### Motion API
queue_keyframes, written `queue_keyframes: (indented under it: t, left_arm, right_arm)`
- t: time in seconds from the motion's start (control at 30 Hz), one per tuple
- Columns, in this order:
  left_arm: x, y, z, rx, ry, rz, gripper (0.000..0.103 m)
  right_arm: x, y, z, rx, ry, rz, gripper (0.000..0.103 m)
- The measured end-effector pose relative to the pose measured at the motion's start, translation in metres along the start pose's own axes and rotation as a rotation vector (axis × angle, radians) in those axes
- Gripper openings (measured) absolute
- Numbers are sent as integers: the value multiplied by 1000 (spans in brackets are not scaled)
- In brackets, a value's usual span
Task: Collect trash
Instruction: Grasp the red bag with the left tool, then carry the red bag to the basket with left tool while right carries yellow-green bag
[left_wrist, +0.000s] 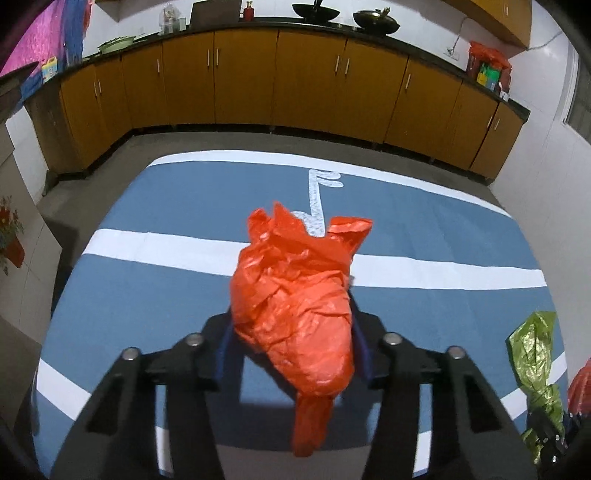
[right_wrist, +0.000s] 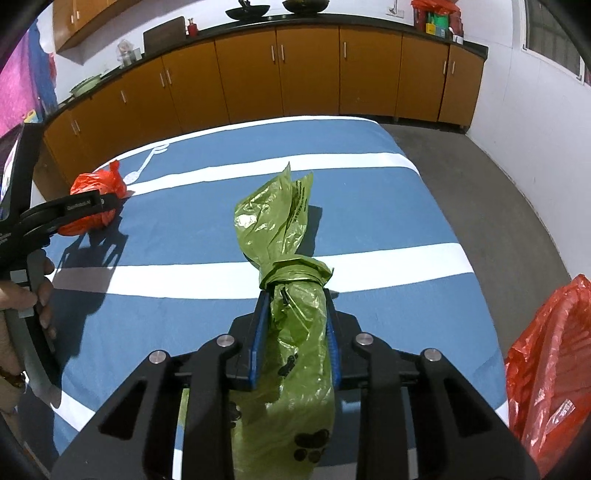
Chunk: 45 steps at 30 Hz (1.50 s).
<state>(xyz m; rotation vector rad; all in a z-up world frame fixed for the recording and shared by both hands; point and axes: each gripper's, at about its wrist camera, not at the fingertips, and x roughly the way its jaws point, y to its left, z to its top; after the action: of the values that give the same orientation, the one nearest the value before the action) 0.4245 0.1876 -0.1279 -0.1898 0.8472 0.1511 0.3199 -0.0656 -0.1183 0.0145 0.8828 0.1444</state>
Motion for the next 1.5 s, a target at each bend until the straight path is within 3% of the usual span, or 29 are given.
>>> queue_keyframes:
  t: [0.4,0.57,0.73,0.8,0.83,0.87,0.9,1.0,1.1,1.17,1.2,1.27,1.33,1.5]
  left_arm:
    - [-57,-14,-25,87,-89,72,44]
    - [-88,-17,-40,113,-118,78,44]
    - [-114,-11,-52,104,-123,58,44]
    - [-124,-6,-57,105,-131,55,44]
    - [-129,-3,-59,104,-135,55,44]
    - [-133,-1,-61,100,-138,53,44]
    - [-136,1,-63,95,-139,51,44]
    - [-143,9,-67,86,-139,58,44]
    - [-146,17,-69,69,-131,68,44]
    - [-147,21,-70,57,-130,70,44]
    - [-148,21,-70,56,-130,70,44]
    - [-148,21,-71,57,-130,67,44]
    - [-150,18,-72,60,-132,58,44]
    - [-158,1,-75,81,-147,20,44]
  right_arm:
    - [-43,-8,-3,28,-64,-5,28]
    - [-57,-9,-8,36,-74,7,11]
    - [-58,-17,-17,66,-77,3,9]
    - [-54,-19,-17,74,-87,-3,32]
    - [-50,-20,-17,83,-84,-4,67]
    - [-48,-19,-16,96,-85,-2,85]
    - [-46,-18,-14,116,-99,15,85]
    - [-29,-6,-7,105,-73,26,77]
    - [-5,7,-3,53,-20,-23,64]
    - [7,9,-3,39,13,-39,46]
    - [12,9,-5,36,32,-48,42]
    - [9,10,-8,10,25,-67,8]
    - [-2,7,-12,5,26,-41,7]
    - [-56,-12,-12,39,-101,-20,7]
